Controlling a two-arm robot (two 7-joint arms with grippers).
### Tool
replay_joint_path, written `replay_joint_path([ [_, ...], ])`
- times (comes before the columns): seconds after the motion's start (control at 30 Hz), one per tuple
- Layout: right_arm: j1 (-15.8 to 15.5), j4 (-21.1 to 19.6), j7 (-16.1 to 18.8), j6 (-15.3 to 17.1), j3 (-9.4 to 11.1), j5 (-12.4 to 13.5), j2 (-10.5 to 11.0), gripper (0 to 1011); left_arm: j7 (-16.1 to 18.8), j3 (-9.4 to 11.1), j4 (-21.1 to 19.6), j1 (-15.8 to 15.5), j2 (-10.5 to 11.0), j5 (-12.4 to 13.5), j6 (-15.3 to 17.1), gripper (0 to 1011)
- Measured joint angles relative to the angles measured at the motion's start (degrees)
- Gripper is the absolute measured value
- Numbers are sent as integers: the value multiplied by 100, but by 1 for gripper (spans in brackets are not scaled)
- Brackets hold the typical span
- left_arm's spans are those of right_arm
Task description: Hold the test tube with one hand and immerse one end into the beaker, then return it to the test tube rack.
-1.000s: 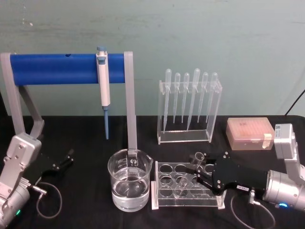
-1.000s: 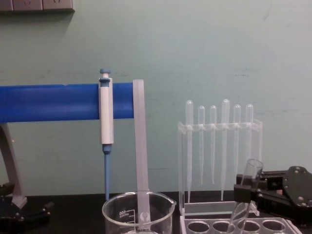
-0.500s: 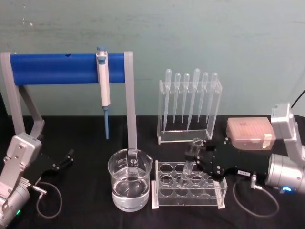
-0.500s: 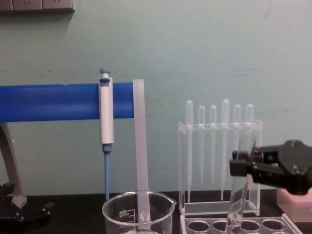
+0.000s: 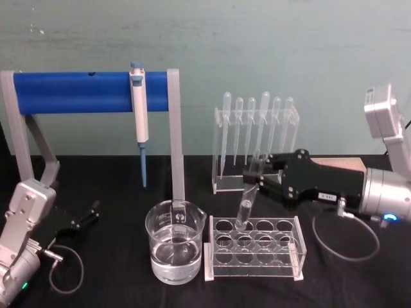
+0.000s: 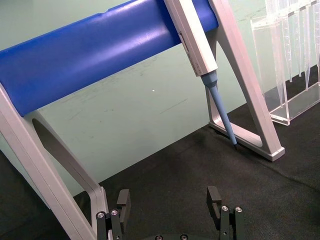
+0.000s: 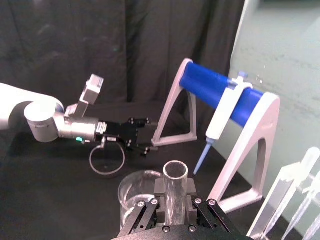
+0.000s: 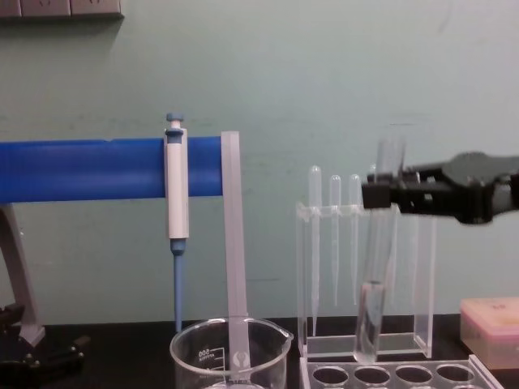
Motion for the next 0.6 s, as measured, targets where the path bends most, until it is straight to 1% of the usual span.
replay_joint_path([
  [0.17,233,-13,1,71,-70,46,-60,228,0,0,0,0,0,0,0,1000],
  [0.3,471,31,17,85,-183,54,-180,228,0,0,0,0,0,0,0,1000],
  [0.4,730,119,65,80,-303,47,-342,228,0,0,0,0,0,0,0,1000],
  [0.43,730,119,65,80,-303,47,-342,228,0,0,0,0,0,0,0,1000],
  [0.53,966,266,130,55,-455,36,-517,228,0,0,0,0,0,0,0,1000],
  [0.6,1058,337,161,37,-524,32,-598,228,0,0,0,0,0,0,0,1000],
])
